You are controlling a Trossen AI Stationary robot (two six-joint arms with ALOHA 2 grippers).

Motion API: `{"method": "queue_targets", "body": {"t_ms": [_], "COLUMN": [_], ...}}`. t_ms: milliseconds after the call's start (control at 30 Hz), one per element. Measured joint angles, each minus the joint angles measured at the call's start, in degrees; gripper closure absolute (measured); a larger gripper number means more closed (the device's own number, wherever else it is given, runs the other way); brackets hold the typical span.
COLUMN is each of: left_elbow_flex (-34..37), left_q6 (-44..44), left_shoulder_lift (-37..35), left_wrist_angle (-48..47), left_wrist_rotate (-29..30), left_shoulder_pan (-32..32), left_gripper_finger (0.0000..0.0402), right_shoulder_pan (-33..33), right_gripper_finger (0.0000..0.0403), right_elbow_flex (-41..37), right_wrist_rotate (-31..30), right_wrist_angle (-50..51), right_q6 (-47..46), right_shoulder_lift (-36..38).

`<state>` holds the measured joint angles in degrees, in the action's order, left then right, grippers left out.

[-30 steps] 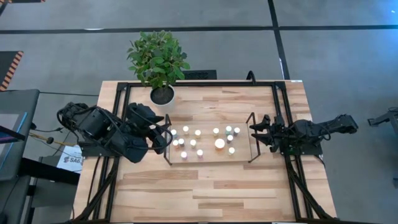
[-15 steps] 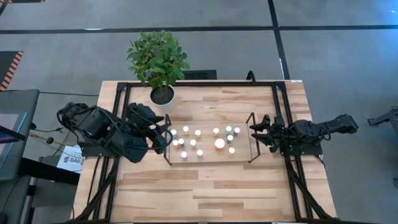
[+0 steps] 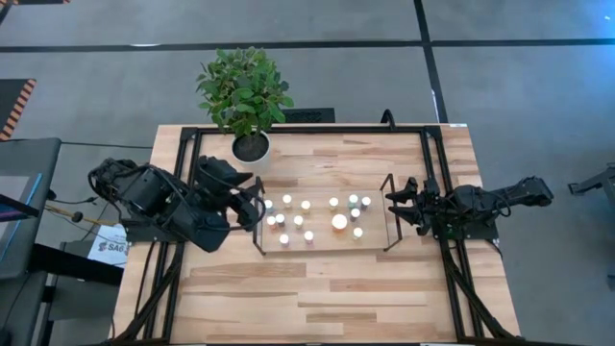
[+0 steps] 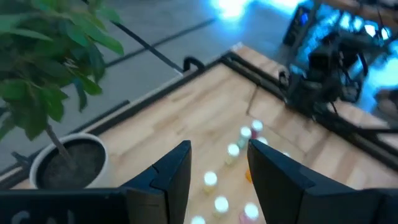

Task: Pick and place medicine bottles onto shelf by color
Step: Return to Home Position

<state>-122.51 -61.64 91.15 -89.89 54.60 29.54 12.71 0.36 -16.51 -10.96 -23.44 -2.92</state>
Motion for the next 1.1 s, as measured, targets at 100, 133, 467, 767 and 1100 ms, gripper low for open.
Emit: {"method": "queue_targets", "body": {"t_ms": [100,133,467,767,1100], "left_elbow_flex": [1.65,2.68,15.84,28.64,56.1], "left_q6": [-0.11,0.91,19.96,29.02,30.43], "left_shoulder_lift": [0.24,0.32,0.24,-10.46,-30.4], "left_wrist_angle": [2.15,2.97,13.0,17.6,32.29], "left_wrist_rotate": [3.23,3.27,-8.22,-8.62,-16.72], "left_shoulder_pan": [-0.48,-0.52,-7.92,-7.73,-14.51], "left_gripper_finger": [0.0257,0.0257,0.0257,0.0257,0.0257], "right_shoulder_pan": [0.0,0.0,0.0,-0.02,-0.02], "right_gripper_finger": [0.0159,0.0159,0.0159,0.0159,0.0159], "right_elbow_flex": [-0.01,-0.02,-0.04,-0.07,-0.11], "right_wrist_rotate": [-0.06,-0.08,-0.1,-0.09,-0.09], "right_wrist_angle": [0.03,0.05,0.09,-0.01,0.0], "right_q6": [-0.01,-0.02,-0.07,-0.09,-0.09], "right_shoulder_lift": [0.0,0.0,0.0,0.0,-0.02]}}
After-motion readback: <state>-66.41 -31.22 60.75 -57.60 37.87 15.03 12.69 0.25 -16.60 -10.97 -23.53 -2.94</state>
